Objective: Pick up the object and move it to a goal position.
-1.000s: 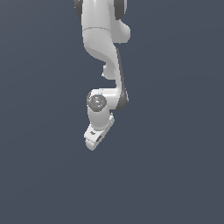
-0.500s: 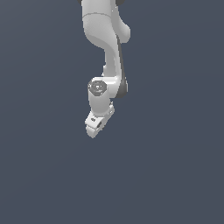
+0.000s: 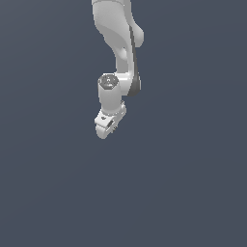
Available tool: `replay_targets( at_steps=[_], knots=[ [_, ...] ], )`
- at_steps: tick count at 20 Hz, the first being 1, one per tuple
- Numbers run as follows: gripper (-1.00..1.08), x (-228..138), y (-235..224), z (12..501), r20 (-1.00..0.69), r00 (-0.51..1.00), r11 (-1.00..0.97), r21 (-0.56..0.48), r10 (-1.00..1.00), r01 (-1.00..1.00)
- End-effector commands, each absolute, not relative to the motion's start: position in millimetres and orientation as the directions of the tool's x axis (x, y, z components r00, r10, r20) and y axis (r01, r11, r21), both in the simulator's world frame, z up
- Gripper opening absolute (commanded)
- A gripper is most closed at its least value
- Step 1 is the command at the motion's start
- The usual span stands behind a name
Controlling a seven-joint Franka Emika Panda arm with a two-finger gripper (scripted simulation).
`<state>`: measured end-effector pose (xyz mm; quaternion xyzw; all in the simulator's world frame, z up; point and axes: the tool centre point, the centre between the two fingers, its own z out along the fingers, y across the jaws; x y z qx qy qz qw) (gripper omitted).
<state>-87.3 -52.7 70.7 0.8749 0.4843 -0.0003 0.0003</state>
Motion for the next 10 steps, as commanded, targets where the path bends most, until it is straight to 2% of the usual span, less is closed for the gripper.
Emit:
replay_targets(
  at_steps=[1,10],
  knots=[
    [-1.00,-96.9,-52.6,75.1,-0.001,0.531,-0.531,0.000,0.848,0.848],
    [-1.00,-110.0,-52.5,82.3,0.000,0.531,-0.531,0.000,0.848,0.848]
  ],
)
